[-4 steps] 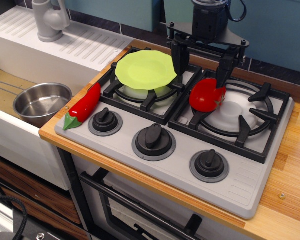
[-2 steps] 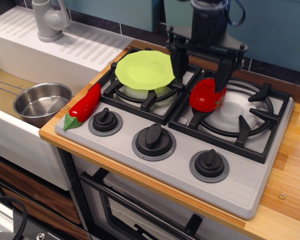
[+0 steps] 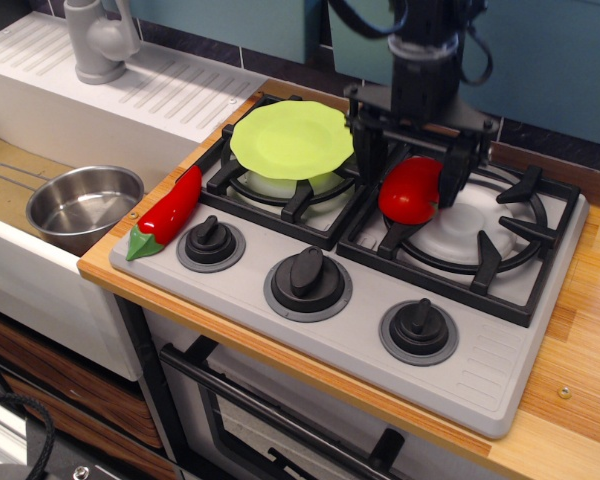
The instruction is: Put tomato on plate and redpepper in pot or pan in sink
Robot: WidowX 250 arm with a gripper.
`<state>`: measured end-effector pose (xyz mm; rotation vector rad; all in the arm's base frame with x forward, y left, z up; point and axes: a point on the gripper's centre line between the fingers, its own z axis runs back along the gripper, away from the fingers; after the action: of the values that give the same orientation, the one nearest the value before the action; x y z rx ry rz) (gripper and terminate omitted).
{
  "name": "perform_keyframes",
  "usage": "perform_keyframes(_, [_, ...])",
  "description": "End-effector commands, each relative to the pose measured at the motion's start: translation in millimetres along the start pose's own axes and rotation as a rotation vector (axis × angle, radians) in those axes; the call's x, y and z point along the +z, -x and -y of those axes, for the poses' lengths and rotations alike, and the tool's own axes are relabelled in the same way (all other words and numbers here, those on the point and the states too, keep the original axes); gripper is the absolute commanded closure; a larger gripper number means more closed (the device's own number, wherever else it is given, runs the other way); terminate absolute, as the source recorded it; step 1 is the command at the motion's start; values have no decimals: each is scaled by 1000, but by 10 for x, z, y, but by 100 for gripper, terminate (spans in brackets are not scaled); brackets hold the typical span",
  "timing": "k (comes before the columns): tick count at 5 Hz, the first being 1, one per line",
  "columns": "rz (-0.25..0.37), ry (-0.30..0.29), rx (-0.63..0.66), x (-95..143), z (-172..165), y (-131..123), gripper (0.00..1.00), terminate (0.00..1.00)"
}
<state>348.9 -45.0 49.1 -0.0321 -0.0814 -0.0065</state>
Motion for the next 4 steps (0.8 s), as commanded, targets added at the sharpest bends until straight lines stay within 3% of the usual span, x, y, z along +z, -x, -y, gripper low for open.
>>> perform_keyframes(1, [59,31,-12,6,-19,-132,0,0])
perform_keyframes(2, [40,36,-9,22,-15,-147,0,0])
perform_keyframes(3, [16,25,5,32,18,-147,100,0])
perform_keyframes(4, [0,30,6,131,32,-116,100,0])
